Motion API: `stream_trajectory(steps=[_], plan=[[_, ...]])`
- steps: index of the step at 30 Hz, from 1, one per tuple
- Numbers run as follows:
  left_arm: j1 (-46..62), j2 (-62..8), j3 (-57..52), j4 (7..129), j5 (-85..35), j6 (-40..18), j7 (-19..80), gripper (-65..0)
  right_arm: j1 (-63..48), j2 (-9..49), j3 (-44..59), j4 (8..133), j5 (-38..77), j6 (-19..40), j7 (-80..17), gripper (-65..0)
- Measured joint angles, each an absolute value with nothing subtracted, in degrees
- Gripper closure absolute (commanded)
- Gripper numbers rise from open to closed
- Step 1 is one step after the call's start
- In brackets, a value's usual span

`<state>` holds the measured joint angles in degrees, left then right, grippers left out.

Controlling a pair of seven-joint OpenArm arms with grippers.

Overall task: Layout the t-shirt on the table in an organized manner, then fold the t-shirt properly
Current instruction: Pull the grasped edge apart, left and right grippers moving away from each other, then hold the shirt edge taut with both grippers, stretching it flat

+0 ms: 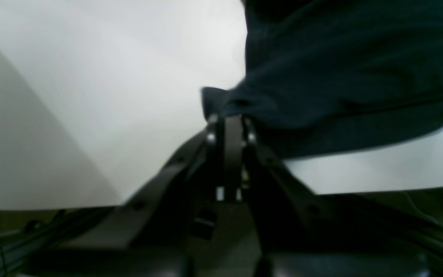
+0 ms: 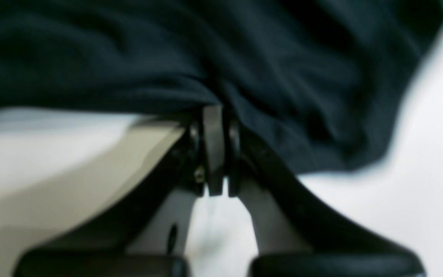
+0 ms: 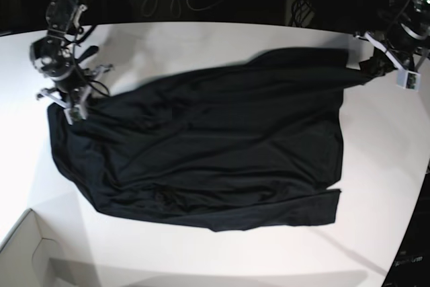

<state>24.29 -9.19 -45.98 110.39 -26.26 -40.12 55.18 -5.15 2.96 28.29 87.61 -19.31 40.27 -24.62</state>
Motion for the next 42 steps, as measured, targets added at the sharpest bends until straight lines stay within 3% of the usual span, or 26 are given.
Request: stream_trajectory(steps=[6, 21, 30, 42], plan=[[26.1, -6.5, -45.3, 110.6, -26.3, -40.1, 55.1, -0.2, -6.6, 3.0, 35.6, 94.4, -19.0, 40.3, -24.7, 0.0], [32.4, -5.7, -35.7, 110.3, -26.1, -40.1, 55.0, -0.2, -12.0, 2.2, 39.8, 99.7, -19.0, 40.2, -24.3, 0.0], [33.5, -5.6, -35.9, 110.5, -26.2, -40.1, 55.0, -0.2, -11.5, -1.0, 39.8, 99.9, -19.0, 40.3, -24.4, 0.0], [33.8, -5.8, -35.9, 110.5, -26.1, -40.1, 55.0, -0.2, -11.5, 0.8, 40.1, 92.2, -19.1, 40.3, -24.3, 0.0]])
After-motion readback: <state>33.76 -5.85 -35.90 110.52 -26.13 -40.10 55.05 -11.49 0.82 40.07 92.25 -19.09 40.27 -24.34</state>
